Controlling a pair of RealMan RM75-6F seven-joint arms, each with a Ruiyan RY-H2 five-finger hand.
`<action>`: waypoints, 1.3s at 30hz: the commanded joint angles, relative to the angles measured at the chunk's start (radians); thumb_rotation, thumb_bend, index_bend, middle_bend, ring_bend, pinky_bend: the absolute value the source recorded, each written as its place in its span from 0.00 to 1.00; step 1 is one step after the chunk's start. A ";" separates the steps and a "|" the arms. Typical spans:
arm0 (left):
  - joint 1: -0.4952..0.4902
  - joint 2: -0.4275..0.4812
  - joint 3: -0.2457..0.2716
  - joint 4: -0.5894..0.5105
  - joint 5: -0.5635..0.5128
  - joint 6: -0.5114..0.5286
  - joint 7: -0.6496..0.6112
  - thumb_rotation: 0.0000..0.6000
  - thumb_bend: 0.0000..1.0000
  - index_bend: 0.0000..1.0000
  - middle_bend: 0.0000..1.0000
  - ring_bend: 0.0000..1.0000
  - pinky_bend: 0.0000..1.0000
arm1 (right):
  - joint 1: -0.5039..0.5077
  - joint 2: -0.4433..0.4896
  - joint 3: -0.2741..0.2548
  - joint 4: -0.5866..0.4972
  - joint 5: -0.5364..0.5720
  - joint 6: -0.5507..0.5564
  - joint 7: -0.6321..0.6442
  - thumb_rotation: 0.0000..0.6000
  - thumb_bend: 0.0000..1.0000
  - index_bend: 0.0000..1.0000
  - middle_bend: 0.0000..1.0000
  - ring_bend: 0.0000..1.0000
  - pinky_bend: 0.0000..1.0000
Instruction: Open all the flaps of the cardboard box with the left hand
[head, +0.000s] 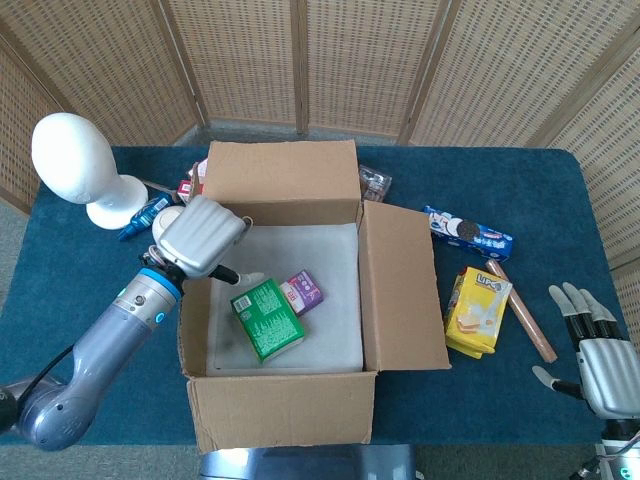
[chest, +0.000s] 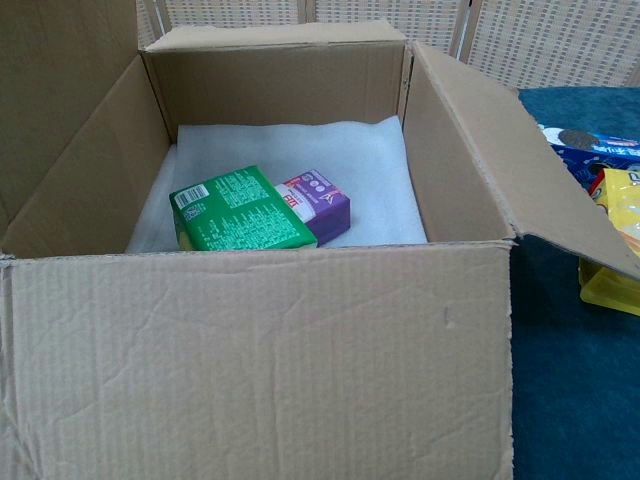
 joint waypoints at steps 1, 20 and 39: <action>0.028 0.027 0.015 -0.004 0.023 -0.010 -0.021 0.33 0.00 0.53 0.78 0.74 0.68 | -0.001 0.000 -0.002 -0.001 -0.003 0.001 0.000 1.00 0.00 0.00 0.00 0.04 0.14; 0.291 0.160 0.082 0.063 0.307 -0.029 -0.243 0.33 0.00 0.52 0.77 0.71 0.68 | -0.006 0.002 -0.010 -0.007 -0.021 0.008 -0.004 1.00 0.00 0.00 0.00 0.04 0.14; 0.552 -0.034 0.136 0.297 0.604 0.020 -0.545 0.32 0.00 0.19 0.03 0.05 0.22 | -0.011 0.003 -0.012 -0.007 -0.033 0.020 0.001 1.00 0.00 0.00 0.00 0.00 0.14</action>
